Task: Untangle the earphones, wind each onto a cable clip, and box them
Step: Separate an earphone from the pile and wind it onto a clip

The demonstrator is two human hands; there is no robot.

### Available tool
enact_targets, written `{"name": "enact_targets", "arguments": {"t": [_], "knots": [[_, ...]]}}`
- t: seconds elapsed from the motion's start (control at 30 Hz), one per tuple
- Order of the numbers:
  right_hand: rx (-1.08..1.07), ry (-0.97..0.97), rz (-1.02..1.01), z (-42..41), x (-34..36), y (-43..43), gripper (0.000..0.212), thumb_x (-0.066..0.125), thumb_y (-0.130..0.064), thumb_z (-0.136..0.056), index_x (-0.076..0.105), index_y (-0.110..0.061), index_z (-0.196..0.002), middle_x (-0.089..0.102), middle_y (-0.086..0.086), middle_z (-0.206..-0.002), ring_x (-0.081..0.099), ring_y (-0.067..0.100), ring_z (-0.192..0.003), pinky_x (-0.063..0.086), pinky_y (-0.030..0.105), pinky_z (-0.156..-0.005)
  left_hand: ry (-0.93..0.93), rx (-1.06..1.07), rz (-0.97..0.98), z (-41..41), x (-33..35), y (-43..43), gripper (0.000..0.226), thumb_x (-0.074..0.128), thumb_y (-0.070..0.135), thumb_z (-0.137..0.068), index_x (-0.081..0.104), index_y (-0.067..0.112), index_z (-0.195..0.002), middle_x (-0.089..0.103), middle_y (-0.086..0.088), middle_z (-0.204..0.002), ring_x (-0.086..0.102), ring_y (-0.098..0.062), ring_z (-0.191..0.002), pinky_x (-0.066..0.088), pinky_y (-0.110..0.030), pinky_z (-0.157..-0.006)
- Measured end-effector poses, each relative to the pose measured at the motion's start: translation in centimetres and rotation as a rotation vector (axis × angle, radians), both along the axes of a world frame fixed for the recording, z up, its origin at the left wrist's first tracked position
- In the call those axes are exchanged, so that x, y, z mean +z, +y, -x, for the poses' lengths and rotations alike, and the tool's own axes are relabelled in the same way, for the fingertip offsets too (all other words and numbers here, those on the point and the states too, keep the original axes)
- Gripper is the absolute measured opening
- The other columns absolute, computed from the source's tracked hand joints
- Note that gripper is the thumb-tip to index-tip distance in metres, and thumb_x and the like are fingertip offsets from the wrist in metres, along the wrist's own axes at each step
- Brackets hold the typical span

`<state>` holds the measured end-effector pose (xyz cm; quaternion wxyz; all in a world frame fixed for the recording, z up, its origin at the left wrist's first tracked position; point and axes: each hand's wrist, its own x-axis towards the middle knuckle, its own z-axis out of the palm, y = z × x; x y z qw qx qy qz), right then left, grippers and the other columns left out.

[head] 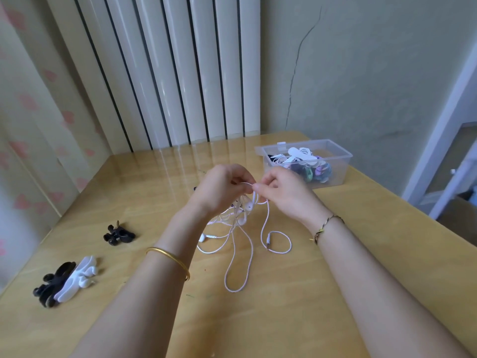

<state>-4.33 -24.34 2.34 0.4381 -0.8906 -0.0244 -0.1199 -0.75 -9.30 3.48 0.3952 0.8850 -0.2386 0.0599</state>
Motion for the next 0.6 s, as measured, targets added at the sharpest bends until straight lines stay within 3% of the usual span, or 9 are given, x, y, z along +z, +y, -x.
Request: {"name": "enact_targets", "arguments": {"t": [0.1,0.2,0.27,0.33,0.4,0.47,0.53,0.6], "knots": [[-0.001,-0.010,-0.025,-0.2,0.2,0.0,0.009,0.063,-0.019,-0.089,0.054,-0.020,-0.089,0.066,-0.002,-0.070,0.061,0.017,-0.076,0.046,0.028,-0.070,-0.011,-0.013,0.014,-0.1,0.2,0.2,0.015,0.067,0.006,-0.083,0.071,0.021,-0.082,0.064,0.009,-0.067,0.054,0.004,-0.056,0.045,-0.014,-0.059],[-0.025,-0.030,0.236,-0.2,0.8,-0.2,0.017,0.058,-0.018,-0.091,0.058,-0.023,-0.108,0.067,0.002,-0.087,0.059,0.018,-0.083,0.048,0.029,-0.072,-0.034,-0.004,0.018,-0.1,0.3,0.3,0.014,0.066,0.002,-0.084,0.070,0.013,-0.091,0.066,0.004,-0.076,0.060,-0.005,-0.068,0.052,-0.020,-0.070],[-0.086,-0.064,0.436,-0.1,1.1,0.0,0.015,0.053,-0.017,-0.091,0.063,-0.025,-0.100,0.066,0.001,-0.092,0.060,0.023,-0.088,0.050,0.033,-0.074,-0.062,0.010,-0.007,-0.2,0.3,0.3,0.015,0.065,-0.001,-0.083,0.067,0.012,-0.088,0.066,0.003,-0.080,0.062,-0.010,-0.073,0.051,-0.021,-0.072],[-0.135,-0.104,0.426,-0.1,1.1,0.2,0.015,0.050,-0.014,-0.090,0.063,-0.023,-0.091,0.064,0.001,-0.095,0.060,0.026,-0.088,0.050,0.035,-0.075,-0.085,0.029,-0.045,-0.3,0.3,0.4,0.017,0.062,-0.002,-0.082,0.063,0.014,-0.083,0.064,0.003,-0.078,0.060,-0.010,-0.073,0.047,-0.012,-0.066],[-0.191,-0.183,0.300,-0.5,0.8,0.2,0.016,0.049,-0.012,-0.087,0.061,-0.020,-0.080,0.055,0.000,-0.097,0.057,0.027,-0.087,0.049,0.036,-0.078,-0.110,0.049,-0.081,-0.3,0.2,0.6,0.019,0.060,-0.004,-0.080,0.060,0.015,-0.081,0.065,0.002,-0.080,0.061,-0.011,-0.075,0.043,-0.008,-0.064],[-0.232,-0.230,0.097,-1.1,0.8,0.0,0.015,0.049,-0.015,-0.081,0.055,-0.019,-0.068,0.051,-0.001,-0.087,0.055,0.027,-0.084,0.047,0.035,-0.075,-0.127,0.075,-0.105,-0.5,0.1,1.0,0.023,0.056,-0.007,-0.078,0.058,0.016,-0.079,0.069,-0.003,-0.086,0.063,-0.017,-0.080,0.049,-0.018,-0.070],[-0.205,-0.196,-0.418,-1.2,1.4,-0.1,0.012,0.049,-0.016,-0.079,0.053,-0.015,-0.068,0.058,-0.003,-0.072,0.057,0.024,-0.077,0.046,0.032,-0.068,-0.139,0.112,-0.131,-0.8,-0.1,1.6,0.027,0.052,-0.010,-0.077,0.058,0.016,-0.077,0.070,-0.006,-0.087,0.064,-0.021,-0.081,0.050,-0.029,-0.073],[-0.108,-0.086,-1.010,-0.9,2.4,-0.3,0.014,0.045,-0.010,-0.085,0.050,-0.010,-0.072,0.066,0.001,-0.065,0.065,0.023,-0.075,0.051,0.033,-0.077,-0.155,0.152,-0.186,-1.2,-0.4,2.1,0.030,0.048,-0.012,-0.074,0.059,0.016,-0.075,0.069,-0.006,-0.084,0.063,-0.023,-0.080,0.050,-0.031,-0.070]]}}
